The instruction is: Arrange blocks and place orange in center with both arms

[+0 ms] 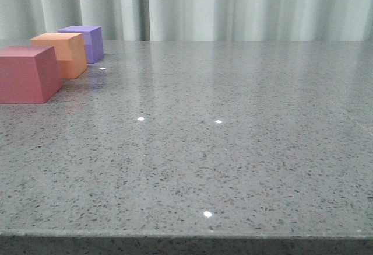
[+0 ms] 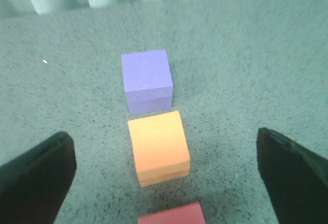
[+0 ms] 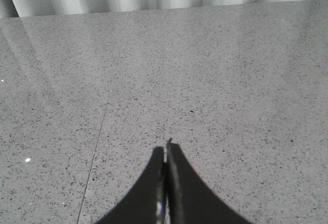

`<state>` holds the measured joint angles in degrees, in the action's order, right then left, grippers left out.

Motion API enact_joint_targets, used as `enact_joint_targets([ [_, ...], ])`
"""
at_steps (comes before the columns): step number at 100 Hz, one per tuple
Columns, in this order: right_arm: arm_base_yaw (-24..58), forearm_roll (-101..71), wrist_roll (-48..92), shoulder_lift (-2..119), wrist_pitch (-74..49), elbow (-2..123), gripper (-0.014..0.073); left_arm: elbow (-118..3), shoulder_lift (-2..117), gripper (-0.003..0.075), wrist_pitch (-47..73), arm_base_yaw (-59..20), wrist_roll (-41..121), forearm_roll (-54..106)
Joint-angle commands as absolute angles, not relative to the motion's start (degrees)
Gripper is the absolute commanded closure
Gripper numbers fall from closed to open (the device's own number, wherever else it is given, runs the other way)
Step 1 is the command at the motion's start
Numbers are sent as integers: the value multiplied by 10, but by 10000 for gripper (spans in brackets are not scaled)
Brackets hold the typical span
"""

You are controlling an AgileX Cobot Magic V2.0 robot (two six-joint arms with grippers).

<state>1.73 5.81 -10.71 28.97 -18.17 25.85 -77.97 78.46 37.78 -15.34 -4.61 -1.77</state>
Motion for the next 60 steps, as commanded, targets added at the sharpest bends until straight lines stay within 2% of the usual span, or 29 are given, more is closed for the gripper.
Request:
enact_joint_targets([
  [1, 14, 65, -103, 289, -137, 274, 663, -751, 708, 49, 327, -151, -56, -20],
  [48, 14, 65, -103, 289, -137, 274, 663, -428, 338, 50, 270, -149, -56, 6],
  [54, 14, 65, -103, 289, -137, 274, 663, -390, 298, 71, 261, -149, -56, 7],
  [60, 14, 65, -103, 289, -137, 274, 663, -362, 258, 131, 255, -149, -56, 7],
])
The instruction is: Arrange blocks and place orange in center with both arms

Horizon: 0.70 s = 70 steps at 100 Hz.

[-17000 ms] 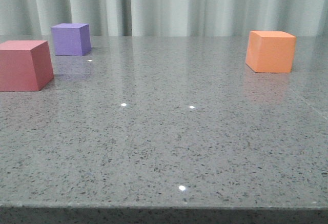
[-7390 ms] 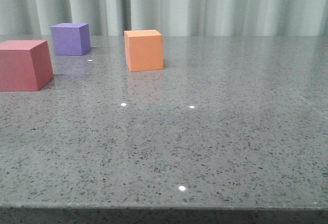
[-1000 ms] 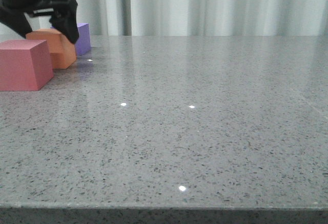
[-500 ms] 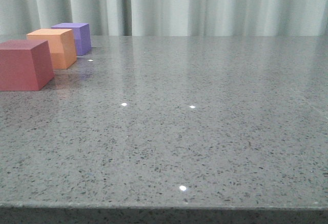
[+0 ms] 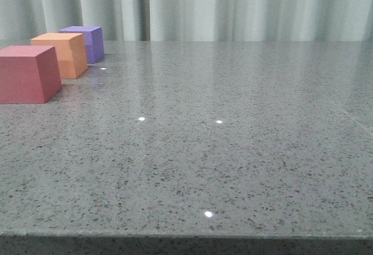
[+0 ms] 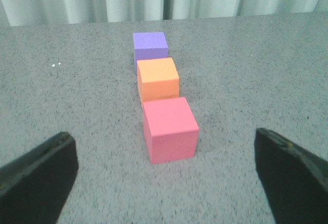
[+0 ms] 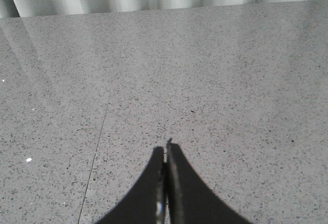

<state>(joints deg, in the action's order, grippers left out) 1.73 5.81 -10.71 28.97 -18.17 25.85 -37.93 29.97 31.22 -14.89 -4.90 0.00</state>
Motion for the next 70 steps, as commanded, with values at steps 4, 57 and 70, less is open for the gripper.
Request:
enact_joint_targets([
  [4, 14, 65, -103, 289, -137, 274, 663, -345, 237, 195, 252, -149, -56, 7],
  [57, 14, 65, -103, 289, -137, 274, 663, -312, 147, 741, 248, -149, -56, 8],
  [70, 14, 65, -103, 289, -137, 274, 663, -312, 147, 741, 250, -149, -56, 8],
])
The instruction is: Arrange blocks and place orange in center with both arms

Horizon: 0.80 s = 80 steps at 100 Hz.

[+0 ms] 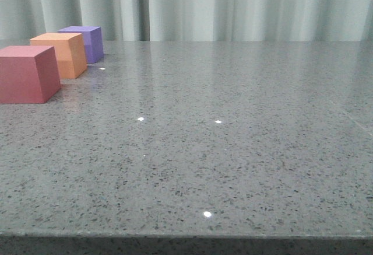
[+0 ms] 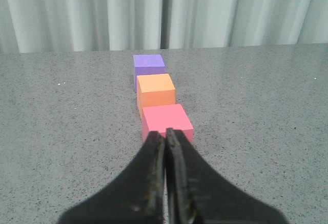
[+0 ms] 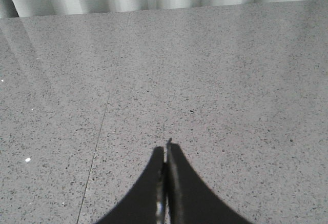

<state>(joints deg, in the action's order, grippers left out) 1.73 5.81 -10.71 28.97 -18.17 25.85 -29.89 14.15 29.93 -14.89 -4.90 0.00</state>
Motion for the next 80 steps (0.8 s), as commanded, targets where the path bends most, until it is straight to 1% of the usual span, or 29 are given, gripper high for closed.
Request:
enact_joint_targets([
  [1, 14, 65, -103, 289, -137, 274, 663, -312, 147, 741, 250, -149, -56, 8],
  [29, 14, 65, -103, 289, -137, 274, 663, -310, 147, 741, 247, -149, -56, 0],
  [43, 14, 65, -103, 289, -137, 274, 663, -274, 123, 741, 218, -139, -56, -5],
  [54, 14, 65, -103, 289, -137, 274, 663, -227, 89, 741, 170, -116, -56, -5],
  [80, 14, 65, -103, 289, -137, 274, 663, -75, 12, 741, -4, -82, -56, -5],
])
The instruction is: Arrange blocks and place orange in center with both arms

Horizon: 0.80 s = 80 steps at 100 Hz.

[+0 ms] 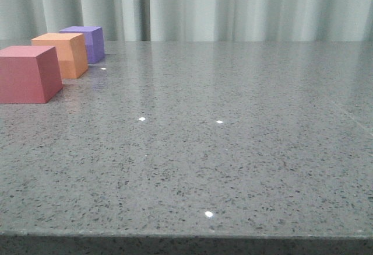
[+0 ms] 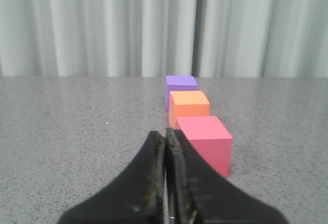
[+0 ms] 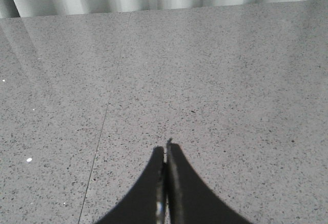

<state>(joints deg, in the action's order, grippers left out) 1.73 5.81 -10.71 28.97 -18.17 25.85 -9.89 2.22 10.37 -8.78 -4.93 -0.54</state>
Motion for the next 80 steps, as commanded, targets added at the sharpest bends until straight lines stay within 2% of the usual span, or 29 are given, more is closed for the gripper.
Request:
enact_joint_targets([
  [1, 14, 65, -103, 289, -137, 274, 663, -67, 9, 741, -13, -81, -56, -5],
  [23, 14, 65, -103, 289, -137, 274, 663, 27, -23, 741, -101, -72, -56, -5],
  [80, 14, 65, -103, 289, -137, 274, 663, 26, -23, 741, -76, -71, -56, -6],
])
